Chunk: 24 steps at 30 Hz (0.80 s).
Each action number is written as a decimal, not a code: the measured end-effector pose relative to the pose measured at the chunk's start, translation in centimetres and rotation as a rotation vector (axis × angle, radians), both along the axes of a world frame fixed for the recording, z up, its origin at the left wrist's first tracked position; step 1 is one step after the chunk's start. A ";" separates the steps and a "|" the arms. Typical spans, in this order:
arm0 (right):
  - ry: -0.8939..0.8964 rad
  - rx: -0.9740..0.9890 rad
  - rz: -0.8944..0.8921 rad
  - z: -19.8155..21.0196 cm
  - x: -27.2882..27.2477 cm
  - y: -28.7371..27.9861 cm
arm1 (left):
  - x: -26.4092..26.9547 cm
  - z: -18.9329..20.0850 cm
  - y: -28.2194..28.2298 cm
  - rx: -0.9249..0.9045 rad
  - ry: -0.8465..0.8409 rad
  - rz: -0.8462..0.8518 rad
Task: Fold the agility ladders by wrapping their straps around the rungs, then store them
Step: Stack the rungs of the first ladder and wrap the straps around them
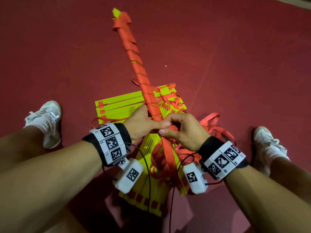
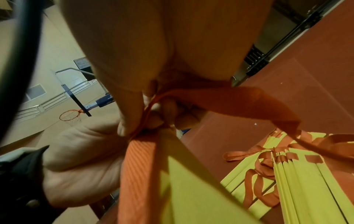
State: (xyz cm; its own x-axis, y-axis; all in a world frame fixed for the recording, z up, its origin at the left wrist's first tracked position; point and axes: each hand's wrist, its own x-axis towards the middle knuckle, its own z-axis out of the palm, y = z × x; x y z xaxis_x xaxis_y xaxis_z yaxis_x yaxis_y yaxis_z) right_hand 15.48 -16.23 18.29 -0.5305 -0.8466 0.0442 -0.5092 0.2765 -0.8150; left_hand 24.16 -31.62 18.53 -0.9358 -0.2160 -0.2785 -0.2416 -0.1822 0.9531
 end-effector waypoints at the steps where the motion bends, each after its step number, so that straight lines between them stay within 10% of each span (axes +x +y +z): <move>1: -0.036 -0.001 0.005 -0.1 0.0 -0.1 | 0.0 0.0 -0.1 0.028 0.015 -0.005; 24: -0.231 0.095 0.023 0.1 -2.2 0.8 | -0.3 -0.4 -1.9 0.032 0.108 0.035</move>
State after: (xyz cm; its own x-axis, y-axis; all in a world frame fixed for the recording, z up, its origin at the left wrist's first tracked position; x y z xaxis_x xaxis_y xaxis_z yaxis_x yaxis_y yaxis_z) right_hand 13.23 -15.42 18.34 -0.4982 -0.8529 -0.1563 -0.3195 0.3481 -0.8813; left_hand 23.82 -33.48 18.08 -0.9529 -0.2416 -0.1835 -0.1304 -0.2199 0.9668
